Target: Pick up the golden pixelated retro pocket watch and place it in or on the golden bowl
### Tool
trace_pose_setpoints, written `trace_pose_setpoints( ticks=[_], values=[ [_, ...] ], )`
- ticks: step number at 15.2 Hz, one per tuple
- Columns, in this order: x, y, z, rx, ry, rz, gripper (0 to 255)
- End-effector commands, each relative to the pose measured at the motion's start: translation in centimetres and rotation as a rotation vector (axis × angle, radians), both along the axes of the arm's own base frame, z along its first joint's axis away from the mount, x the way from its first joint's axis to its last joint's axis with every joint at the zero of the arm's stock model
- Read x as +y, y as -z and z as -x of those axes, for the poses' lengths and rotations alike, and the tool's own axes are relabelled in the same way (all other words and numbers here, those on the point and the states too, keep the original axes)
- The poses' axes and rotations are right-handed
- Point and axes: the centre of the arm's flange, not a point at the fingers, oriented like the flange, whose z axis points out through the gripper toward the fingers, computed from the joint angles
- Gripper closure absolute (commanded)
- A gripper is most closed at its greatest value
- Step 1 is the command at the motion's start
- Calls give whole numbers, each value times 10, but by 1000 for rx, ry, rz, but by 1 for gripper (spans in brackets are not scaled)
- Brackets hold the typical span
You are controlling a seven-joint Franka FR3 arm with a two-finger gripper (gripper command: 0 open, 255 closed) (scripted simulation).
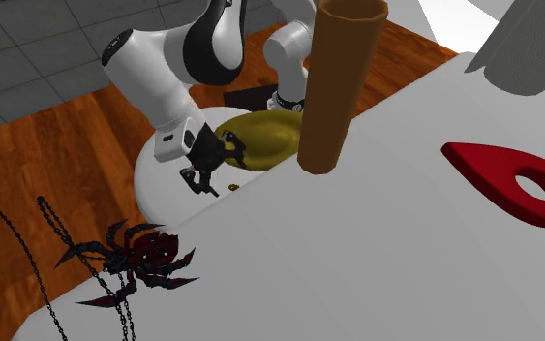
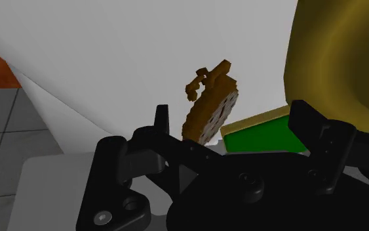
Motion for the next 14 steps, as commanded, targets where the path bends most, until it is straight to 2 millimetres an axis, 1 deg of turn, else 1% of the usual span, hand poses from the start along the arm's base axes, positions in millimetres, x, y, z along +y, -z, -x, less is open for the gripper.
trace_pose_setpoints(
  ticks=[1,8,14],
  values=[
    [-7,18,0,-2,-28,-10,0],
    [6,49,-8,-3,-28,-10,0],
    [6,49,-8,-3,-28,-10,0]
  ],
)
